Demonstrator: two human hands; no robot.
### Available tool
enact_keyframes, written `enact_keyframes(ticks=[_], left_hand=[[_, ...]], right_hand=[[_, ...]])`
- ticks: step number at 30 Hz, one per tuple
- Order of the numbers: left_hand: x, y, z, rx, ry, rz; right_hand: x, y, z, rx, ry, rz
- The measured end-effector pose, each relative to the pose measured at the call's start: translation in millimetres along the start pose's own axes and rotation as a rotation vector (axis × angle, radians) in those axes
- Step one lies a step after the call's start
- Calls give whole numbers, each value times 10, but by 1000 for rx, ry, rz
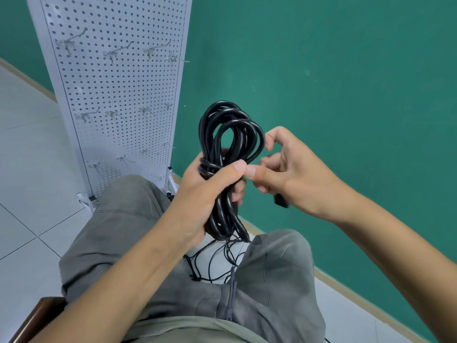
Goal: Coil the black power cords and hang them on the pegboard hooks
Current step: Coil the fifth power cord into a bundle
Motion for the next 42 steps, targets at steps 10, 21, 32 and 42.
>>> enact_keyframes(ticks=[10,21,32,42], left_hand=[[-6,91,-83,30,6,147],[-7,97,-128,394,69,34],[-50,47,-187,240,296,-219],[-68,85,-168,-9,390,-161]], right_hand=[[-68,-142,453,-121,-49,610],[-41,-379,680,729,-128,262],[-79,-308,672,833,-17,184],[-82,-495,529,621,33,85]])
Point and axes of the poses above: each hand's wrist, its own x-axis towards the middle knuckle, its own y-axis out of the back of the hand, z = x × y, the point moved 2 cm from there along x, towards the middle knuckle, and after that the axes turned 14 degrees about -z, right-handed, at the moved point
